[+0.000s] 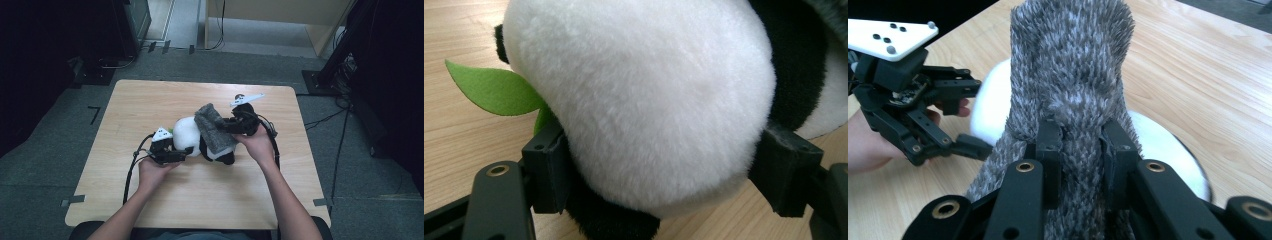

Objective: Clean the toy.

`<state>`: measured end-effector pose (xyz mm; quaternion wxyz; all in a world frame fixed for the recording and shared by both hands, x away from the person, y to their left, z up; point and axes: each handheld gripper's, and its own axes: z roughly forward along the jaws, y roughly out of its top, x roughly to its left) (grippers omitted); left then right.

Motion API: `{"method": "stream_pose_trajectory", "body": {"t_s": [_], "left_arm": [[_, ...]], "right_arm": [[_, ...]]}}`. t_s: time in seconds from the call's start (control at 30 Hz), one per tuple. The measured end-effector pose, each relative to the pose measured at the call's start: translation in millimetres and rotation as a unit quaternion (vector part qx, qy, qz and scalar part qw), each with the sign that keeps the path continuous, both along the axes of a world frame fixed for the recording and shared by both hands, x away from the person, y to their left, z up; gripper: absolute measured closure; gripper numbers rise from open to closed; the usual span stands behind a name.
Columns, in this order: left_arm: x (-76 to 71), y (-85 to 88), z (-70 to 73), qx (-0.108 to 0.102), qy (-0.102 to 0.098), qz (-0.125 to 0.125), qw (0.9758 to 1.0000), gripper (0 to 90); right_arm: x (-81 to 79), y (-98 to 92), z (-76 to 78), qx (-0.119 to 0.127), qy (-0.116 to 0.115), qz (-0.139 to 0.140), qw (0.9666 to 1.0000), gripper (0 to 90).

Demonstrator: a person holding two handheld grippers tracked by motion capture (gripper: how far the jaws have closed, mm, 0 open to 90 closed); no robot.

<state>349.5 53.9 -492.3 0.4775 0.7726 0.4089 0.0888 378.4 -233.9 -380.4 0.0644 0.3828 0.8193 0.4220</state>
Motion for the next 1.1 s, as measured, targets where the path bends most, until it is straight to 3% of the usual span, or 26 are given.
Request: {"method": "stream_pose_trajectory", "body": {"t_s": [0.33,0.77,1.1], "left_arm": [[-0.2,0.1,0.3,0.003,0.001,0.0,1.0,22.5],[1.0,1.0,0.4,0.005,0.001,-0.006,1.0,22.3],[0.0,0.1,0.9,0.008,0.003,-0.004,1.0,22.5]], "right_arm": [[-10.9,-36.5,1.8,0.004,-0.007,-0.041,0.9991,74.9],[-20.1,-64.3,0.2,0.026,-0.015,-0.076,0.9966,75.2],[-23.3,-88.2,6.4,0.023,-0.029,-0.124,0.9916,75.4]]}}
